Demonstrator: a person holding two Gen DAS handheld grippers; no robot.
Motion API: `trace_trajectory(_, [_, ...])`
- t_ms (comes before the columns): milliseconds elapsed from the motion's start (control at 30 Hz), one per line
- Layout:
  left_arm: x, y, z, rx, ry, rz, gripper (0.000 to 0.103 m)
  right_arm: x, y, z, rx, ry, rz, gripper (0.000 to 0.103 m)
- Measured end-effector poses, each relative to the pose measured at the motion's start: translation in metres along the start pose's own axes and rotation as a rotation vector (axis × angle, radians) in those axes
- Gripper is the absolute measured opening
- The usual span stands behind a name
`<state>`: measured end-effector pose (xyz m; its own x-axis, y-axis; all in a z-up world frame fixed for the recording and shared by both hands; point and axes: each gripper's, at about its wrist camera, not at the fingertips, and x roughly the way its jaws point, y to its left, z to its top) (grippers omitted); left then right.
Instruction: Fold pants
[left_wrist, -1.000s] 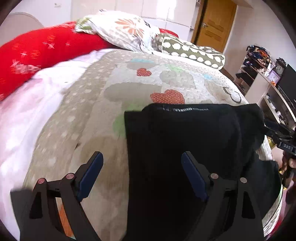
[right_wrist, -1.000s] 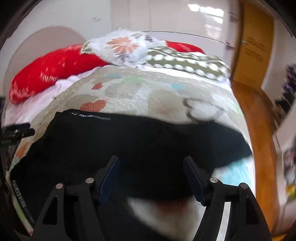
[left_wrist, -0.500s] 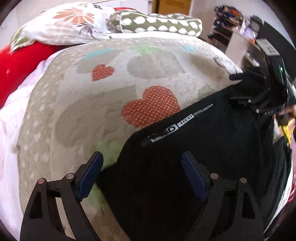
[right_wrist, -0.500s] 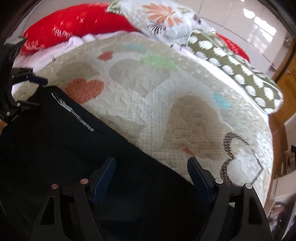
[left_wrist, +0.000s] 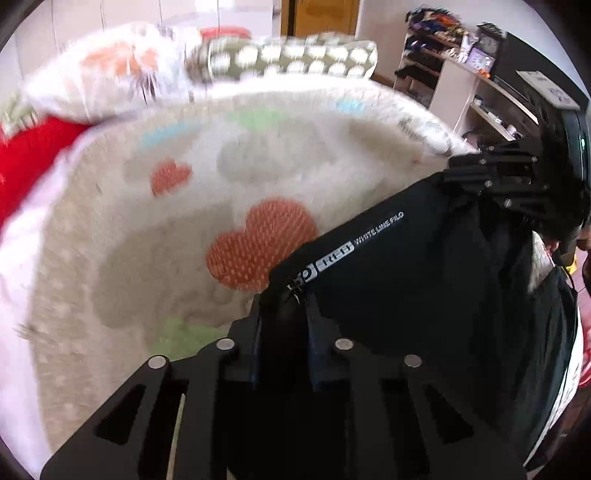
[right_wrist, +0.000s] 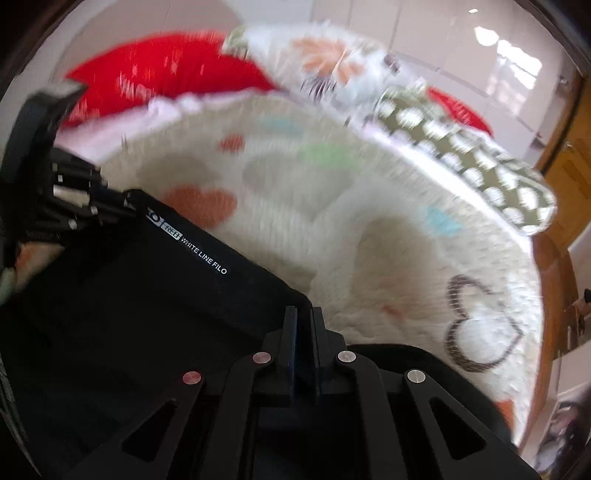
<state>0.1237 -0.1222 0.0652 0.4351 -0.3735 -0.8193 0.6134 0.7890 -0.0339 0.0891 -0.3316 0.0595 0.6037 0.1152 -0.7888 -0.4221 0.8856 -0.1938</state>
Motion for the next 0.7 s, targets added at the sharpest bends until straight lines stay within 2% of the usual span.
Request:
trace_trajectory(100, [-0.047,-0.008,0.002,-0.012,-0.096,-0.007,0.016,-0.048,0.007,0.000,0.012,-0.074,-0.010,0.005])
trace_trajectory(200, [-0.097,-0.028,-0.011,0.040,-0.190,0.032,0.016,-0.109,0.029,-0.016,0.008,-0.156,-0.010,0.005])
trace_trajectory(300, [-0.142,-0.052,-0.043,0.078,-0.252,0.053,0.016,-0.162,0.060,-0.051,-0.001,-0.207,0.015,0.005])
trace_trajectory(400, [-0.172,-0.072,-0.087,0.082,-0.299,0.036,0.016,-0.188,0.097,-0.095,0.011,-0.192,0.061,0.005])
trace_trajectory(500, [-0.174,-0.089,-0.131,0.069,-0.274,0.039,0.016,-0.184,0.131,-0.141,0.045,-0.124,0.134,0.005])
trace_trajectory(567, [-0.162,-0.095,-0.156,0.040,-0.235,0.012,0.016,-0.163,0.150,-0.175,0.110,-0.054,0.204,0.005])
trace_trajectory(633, [-0.135,-0.095,-0.188,0.006,-0.130,0.010,0.015,-0.140,0.160,-0.196,0.154,0.005,0.216,0.005])
trace_trajectory(700, [-0.116,-0.091,-0.207,-0.044,-0.065,-0.018,0.013,-0.122,0.164,-0.209,0.201,0.020,0.220,0.005])
